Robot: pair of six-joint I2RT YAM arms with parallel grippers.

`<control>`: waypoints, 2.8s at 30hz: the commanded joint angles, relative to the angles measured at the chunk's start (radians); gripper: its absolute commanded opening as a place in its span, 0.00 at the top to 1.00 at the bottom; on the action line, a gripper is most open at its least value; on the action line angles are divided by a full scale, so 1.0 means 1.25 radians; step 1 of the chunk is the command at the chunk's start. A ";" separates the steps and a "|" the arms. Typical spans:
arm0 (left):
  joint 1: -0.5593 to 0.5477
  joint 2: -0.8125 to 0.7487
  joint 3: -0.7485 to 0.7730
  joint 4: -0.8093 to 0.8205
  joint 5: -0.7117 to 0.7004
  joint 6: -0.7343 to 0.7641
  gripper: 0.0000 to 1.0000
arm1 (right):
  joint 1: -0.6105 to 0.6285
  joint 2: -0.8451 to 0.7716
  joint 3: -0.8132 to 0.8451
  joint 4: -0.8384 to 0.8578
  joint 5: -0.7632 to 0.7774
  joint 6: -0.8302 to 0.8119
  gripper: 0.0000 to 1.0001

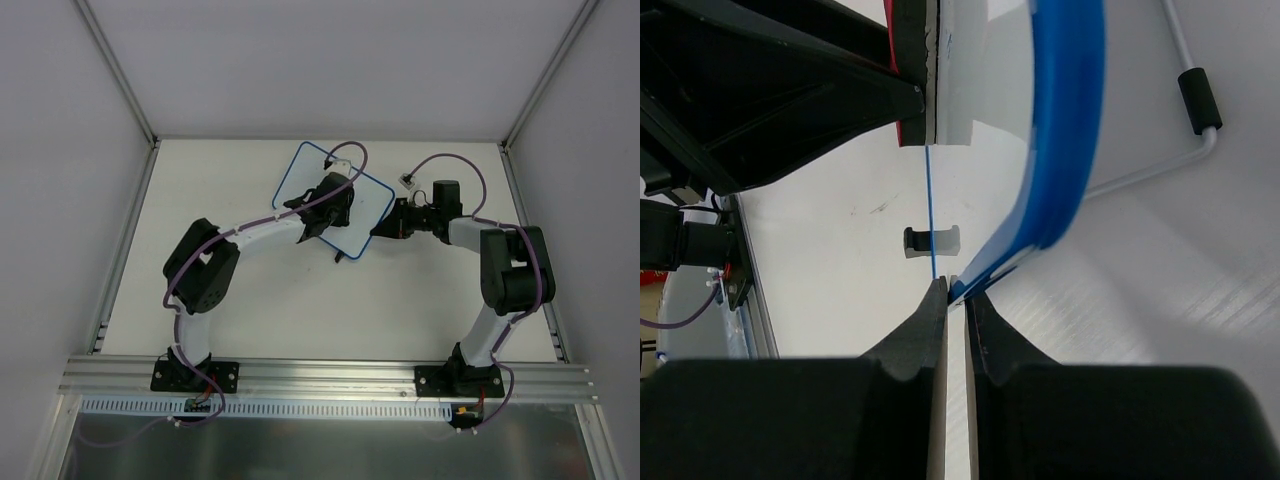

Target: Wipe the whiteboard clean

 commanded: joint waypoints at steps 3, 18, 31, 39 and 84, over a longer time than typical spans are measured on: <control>-0.015 0.068 0.077 0.032 0.077 0.062 1.00 | 0.047 -0.011 -0.019 -0.049 -0.004 -0.074 1.00; -0.034 0.165 0.241 -0.090 0.081 0.129 1.00 | 0.061 -0.015 -0.006 -0.090 0.013 -0.101 1.00; 0.107 0.101 0.165 -0.099 0.053 0.091 1.00 | 0.061 -0.012 -0.008 -0.089 0.010 -0.105 1.00; 0.183 0.102 0.169 -0.103 0.048 0.118 1.00 | 0.061 -0.011 -0.009 -0.090 0.005 -0.106 1.00; 0.037 0.009 -0.128 -0.050 0.078 -0.164 1.00 | 0.062 0.003 0.002 -0.090 -0.007 -0.106 1.00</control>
